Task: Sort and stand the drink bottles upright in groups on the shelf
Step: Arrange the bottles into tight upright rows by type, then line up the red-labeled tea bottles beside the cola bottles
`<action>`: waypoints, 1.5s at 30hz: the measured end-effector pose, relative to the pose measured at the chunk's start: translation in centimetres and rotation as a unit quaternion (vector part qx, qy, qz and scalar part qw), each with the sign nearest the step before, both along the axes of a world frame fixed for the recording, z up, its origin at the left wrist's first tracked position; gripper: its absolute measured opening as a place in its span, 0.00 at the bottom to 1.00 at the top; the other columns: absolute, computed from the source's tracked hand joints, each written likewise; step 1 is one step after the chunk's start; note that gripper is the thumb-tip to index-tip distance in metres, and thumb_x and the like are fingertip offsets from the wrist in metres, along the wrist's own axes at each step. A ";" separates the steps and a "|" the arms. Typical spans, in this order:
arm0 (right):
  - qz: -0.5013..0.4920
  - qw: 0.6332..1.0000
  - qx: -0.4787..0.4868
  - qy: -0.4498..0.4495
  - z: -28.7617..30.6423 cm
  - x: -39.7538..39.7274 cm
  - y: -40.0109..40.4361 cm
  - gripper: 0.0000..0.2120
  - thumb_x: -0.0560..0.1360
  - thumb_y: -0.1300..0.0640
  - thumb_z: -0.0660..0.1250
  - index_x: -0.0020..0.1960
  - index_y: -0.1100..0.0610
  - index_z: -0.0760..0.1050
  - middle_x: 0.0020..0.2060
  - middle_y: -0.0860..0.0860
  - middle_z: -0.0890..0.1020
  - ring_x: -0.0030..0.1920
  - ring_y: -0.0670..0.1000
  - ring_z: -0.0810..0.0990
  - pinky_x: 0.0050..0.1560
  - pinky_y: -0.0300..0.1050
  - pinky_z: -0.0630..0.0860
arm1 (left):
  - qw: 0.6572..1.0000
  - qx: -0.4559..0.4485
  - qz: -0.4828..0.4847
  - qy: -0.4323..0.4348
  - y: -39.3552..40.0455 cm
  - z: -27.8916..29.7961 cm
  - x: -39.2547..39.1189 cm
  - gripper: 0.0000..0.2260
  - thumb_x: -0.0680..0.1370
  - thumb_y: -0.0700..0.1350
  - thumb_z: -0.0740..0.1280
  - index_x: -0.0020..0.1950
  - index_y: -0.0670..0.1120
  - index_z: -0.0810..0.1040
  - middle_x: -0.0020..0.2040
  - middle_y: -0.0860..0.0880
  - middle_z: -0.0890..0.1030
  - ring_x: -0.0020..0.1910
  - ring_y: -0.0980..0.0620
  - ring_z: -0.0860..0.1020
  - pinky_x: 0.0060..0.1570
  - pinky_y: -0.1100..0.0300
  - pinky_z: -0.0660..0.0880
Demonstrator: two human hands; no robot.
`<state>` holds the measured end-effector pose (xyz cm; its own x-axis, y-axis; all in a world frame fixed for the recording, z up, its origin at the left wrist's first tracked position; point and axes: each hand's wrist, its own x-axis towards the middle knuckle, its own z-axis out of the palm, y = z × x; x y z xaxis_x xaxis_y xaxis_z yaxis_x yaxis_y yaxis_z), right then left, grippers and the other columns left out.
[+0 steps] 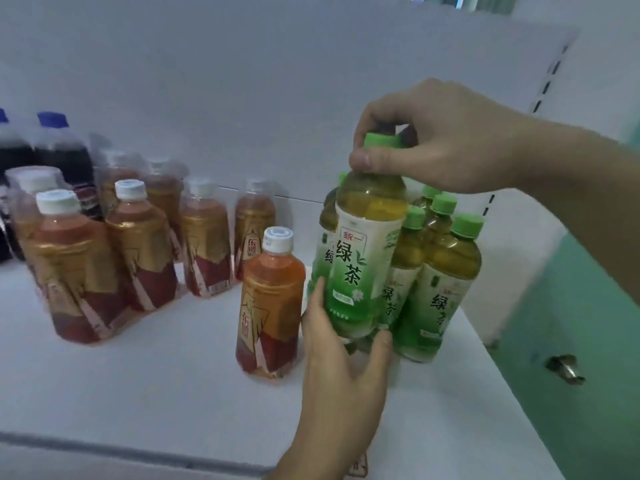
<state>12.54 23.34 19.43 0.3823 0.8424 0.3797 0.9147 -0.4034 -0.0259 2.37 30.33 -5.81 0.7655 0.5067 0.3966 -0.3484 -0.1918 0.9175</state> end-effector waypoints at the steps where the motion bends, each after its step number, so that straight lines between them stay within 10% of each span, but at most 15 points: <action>1: 0.016 1.000 0.000 -0.013 -0.1 0.4 0.2 0.12 0.79 0.40 0.65 0.51 0.48 0.79 0.44 0.44 0.83 0.41 0.42 0.80 0.45 0.44 0.74 | 1.000 -0.009 0.004 -0.001 -0.4 -0.2 0.1 0.41 0.74 0.49 0.71 0.80 0.66 0.52 0.73 0.69 0.67 0.71 0.65 0.70 0.65 0.64 0.75; 4: 0.047 0.997 -0.033 -0.050 -0.5 1.2 1.1 0.11 0.80 0.41 0.64 0.51 0.47 0.77 0.41 0.42 0.79 0.39 0.40 0.75 0.39 0.42 0.69 | 0.998 -0.058 0.020 0.006 -1.5 -0.6 0.1 0.41 0.74 0.48 0.68 0.81 0.65 0.52 0.72 0.69 0.70 0.68 0.68 0.72 0.61 0.71 0.74; 8: 0.070 0.993 -0.084 -0.055 -2.0 2.5 2.0 0.08 0.80 0.42 0.63 0.52 0.45 0.74 0.37 0.39 0.73 0.38 0.38 0.71 0.37 0.39 0.63 | 0.996 -0.064 0.039 0.048 -2.1 -1.0 0.1 0.39 0.72 0.51 0.67 0.79 0.67 0.53 0.76 0.65 0.67 0.75 0.63 0.66 0.76 0.49 0.66; 27: 0.086 0.990 -0.109 0.013 -6.6 5.3 2.5 0.01 0.83 0.49 0.62 0.53 0.45 0.71 0.43 0.42 0.75 0.47 0.50 0.75 0.39 0.41 0.67 | 0.985 0.037 0.128 0.113 -2.7 -0.7 0.5 0.31 0.71 0.51 0.64 0.76 0.59 0.65 0.69 0.61 0.72 0.69 0.63 0.70 0.71 0.57 0.69; 34: 0.079 0.995 0.058 -0.035 -7.6 3.8 0.7 0.15 0.78 0.45 0.67 0.63 0.45 0.74 0.53 0.48 0.74 0.59 0.52 0.74 0.61 0.55 0.72 | 0.981 0.073 0.064 0.167 -1.4 -0.1 -1.9 0.23 0.77 0.49 0.67 0.71 0.64 0.70 0.64 0.68 0.73 0.64 0.68 0.73 0.64 0.69 0.69; 39: 0.155 0.945 0.288 -0.012 -10.5 0.2 -2.8 0.09 0.75 0.53 0.69 0.55 0.50 0.76 0.46 0.47 0.78 0.49 0.44 0.77 0.48 0.37 0.72 | 0.941 0.184 0.261 0.110 2.8 1.1 -6.5 0.12 0.71 0.62 0.66 0.50 0.60 0.80 0.47 0.65 0.82 0.50 0.64 0.80 0.46 0.65 0.78; 45: 0.165 0.937 0.298 0.076 -15.0 -1.5 -2.6 0.09 0.74 0.62 0.72 0.52 0.55 0.77 0.44 0.48 0.78 0.45 0.45 0.76 0.43 0.29 0.68 | 0.929 0.238 0.236 0.157 7.0 1.2 -3.3 0.45 0.69 0.53 0.80 0.78 0.56 0.56 0.68 0.57 0.72 0.64 0.56 0.73 0.62 0.56 0.74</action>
<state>11.03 20.75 4.45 0.2254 0.5797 0.7830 0.9547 0.0288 -0.2961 -0.91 37.29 -4.62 0.6184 0.6394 0.4569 0.1485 -0.6660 0.7311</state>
